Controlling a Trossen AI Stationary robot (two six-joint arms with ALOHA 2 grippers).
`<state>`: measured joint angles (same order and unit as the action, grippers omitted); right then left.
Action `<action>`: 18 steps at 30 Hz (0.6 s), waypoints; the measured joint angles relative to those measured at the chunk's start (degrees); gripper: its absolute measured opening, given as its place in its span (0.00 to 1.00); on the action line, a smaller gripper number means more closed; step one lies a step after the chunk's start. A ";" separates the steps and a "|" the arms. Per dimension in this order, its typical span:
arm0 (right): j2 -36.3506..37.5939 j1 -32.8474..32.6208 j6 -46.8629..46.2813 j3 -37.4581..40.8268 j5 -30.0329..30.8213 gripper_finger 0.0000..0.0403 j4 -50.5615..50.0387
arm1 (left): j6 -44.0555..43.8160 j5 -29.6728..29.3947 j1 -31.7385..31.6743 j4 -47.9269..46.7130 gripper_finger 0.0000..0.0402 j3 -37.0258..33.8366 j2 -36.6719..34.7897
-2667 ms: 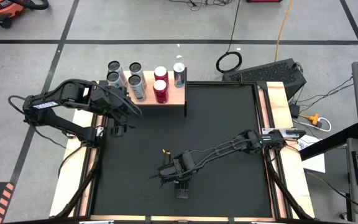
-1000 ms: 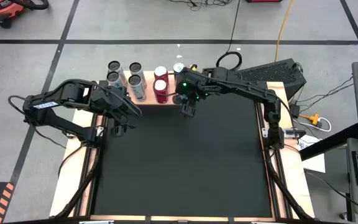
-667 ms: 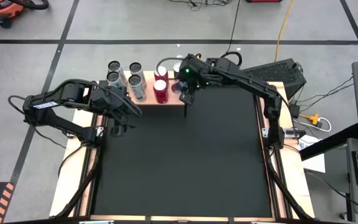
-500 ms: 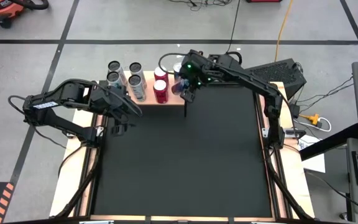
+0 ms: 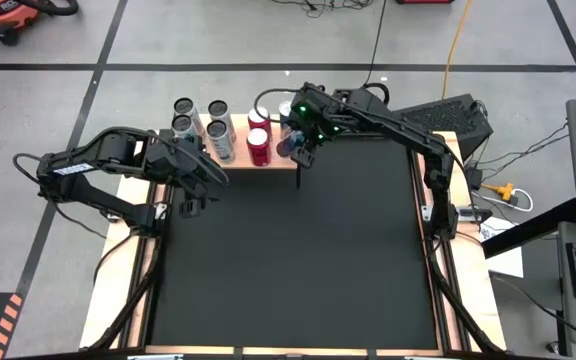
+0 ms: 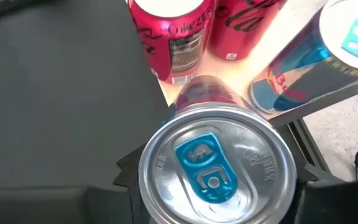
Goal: Place canned beverage on shelf
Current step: Put the blue soda can aligned with the blue soda can on the shelf
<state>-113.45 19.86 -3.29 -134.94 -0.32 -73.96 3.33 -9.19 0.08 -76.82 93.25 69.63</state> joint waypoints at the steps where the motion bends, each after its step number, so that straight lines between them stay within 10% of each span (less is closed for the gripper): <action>1: -0.02 -0.01 0.46 0.36 -0.02 0.48 0.04 | 0.00 -0.01 0.00 0.00 0.97 0.00 0.02; 18: -2.79 -0.41 1.21 0.81 0.40 0.50 0.23 | 0.02 -0.07 0.00 0.00 0.97 0.00 0.00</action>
<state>-116.24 19.45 -2.09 -134.13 0.08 -73.73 3.36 -9.26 0.08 -76.82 93.25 69.63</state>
